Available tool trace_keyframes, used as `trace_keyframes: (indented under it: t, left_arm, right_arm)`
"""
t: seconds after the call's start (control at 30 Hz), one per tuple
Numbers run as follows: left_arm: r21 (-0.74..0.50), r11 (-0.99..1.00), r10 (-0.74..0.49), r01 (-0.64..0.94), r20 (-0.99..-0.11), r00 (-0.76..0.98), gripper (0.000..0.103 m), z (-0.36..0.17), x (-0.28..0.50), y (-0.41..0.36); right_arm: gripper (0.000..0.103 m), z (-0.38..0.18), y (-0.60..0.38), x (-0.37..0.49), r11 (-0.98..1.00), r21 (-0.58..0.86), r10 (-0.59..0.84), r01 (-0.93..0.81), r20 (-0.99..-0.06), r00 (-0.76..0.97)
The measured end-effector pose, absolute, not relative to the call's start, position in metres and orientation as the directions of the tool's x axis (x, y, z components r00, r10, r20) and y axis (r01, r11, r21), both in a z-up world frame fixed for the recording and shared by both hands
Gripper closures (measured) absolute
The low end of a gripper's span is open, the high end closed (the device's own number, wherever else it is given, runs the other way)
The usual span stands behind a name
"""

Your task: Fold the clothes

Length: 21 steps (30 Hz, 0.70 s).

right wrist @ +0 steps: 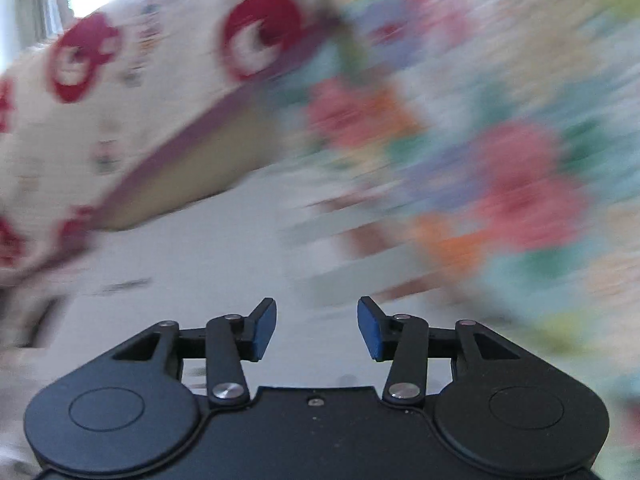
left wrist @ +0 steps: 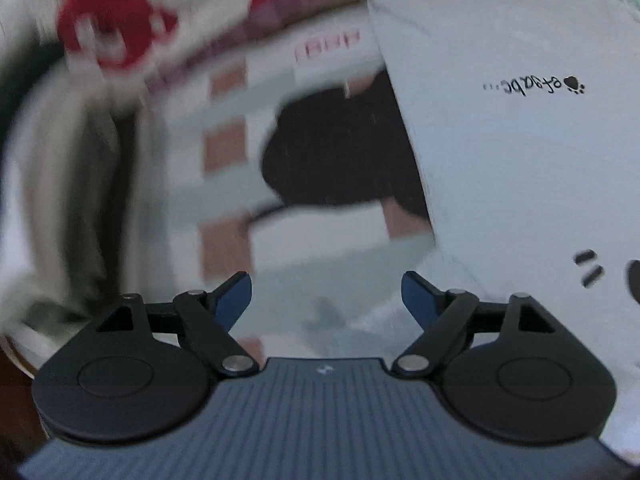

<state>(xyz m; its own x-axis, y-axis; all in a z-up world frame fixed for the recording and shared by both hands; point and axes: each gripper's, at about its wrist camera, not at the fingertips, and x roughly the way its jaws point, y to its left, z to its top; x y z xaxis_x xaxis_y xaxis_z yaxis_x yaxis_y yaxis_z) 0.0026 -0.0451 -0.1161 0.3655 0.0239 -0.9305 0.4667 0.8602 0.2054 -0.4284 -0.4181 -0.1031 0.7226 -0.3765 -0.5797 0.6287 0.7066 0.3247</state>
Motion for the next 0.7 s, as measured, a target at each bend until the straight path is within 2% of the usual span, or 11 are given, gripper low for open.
trace_keyframes:
  t: [0.2,0.3,0.37,0.47,0.53,0.57,0.6,0.7]
  left_arm:
    - [-0.035,0.924,-0.072,0.382,-0.994,0.083,0.021,-0.145,0.014,0.0]
    - [-0.136,0.914,-0.144,0.382,-0.99,-0.007,0.021,-0.15,0.005,0.005]
    - [-0.161,0.911,-0.162,0.38,-0.986,-0.029,0.02,-0.156,0.006,0.003]
    - [-0.134,0.906,-0.141,0.401,-0.99,-0.012,0.022,-0.167,0.009,-0.006]
    - [-0.038,0.886,-0.069,0.462,-0.996,0.049,0.048,-0.178,0.007,-0.016]
    - [0.006,0.857,-0.025,0.516,-0.998,0.053,0.08,-0.183,0.005,-0.023]
    - [0.018,0.822,-0.01,0.57,-0.999,0.045,0.093,-0.185,0.001,-0.03]
    - [0.091,0.708,-0.009,0.701,-0.99,0.137,0.098,-0.162,-0.021,-0.044]
  right_arm:
    - [0.052,-0.117,-0.378,-0.313,0.792,0.501,0.053,0.348,-0.625,0.779]
    - [0.052,-0.124,-0.351,-0.281,0.813,0.526,0.195,0.248,-0.648,0.736]
    - [0.052,-0.132,-0.337,-0.267,0.819,0.534,0.259,0.209,-0.67,0.695]
    - [0.052,-0.148,-0.326,-0.259,0.804,0.561,0.33,0.196,-0.696,0.638]
    - [0.052,-0.155,-0.321,-0.259,0.772,0.605,0.385,0.197,-0.691,0.611]
    - [0.052,-0.16,-0.321,-0.26,0.749,0.63,0.413,0.205,-0.685,0.6]
    - [0.052,-0.163,-0.319,-0.264,0.729,0.651,0.434,0.213,-0.679,0.592]
    - [0.052,-0.168,-0.313,-0.273,0.674,0.705,0.499,0.221,-0.655,0.567]
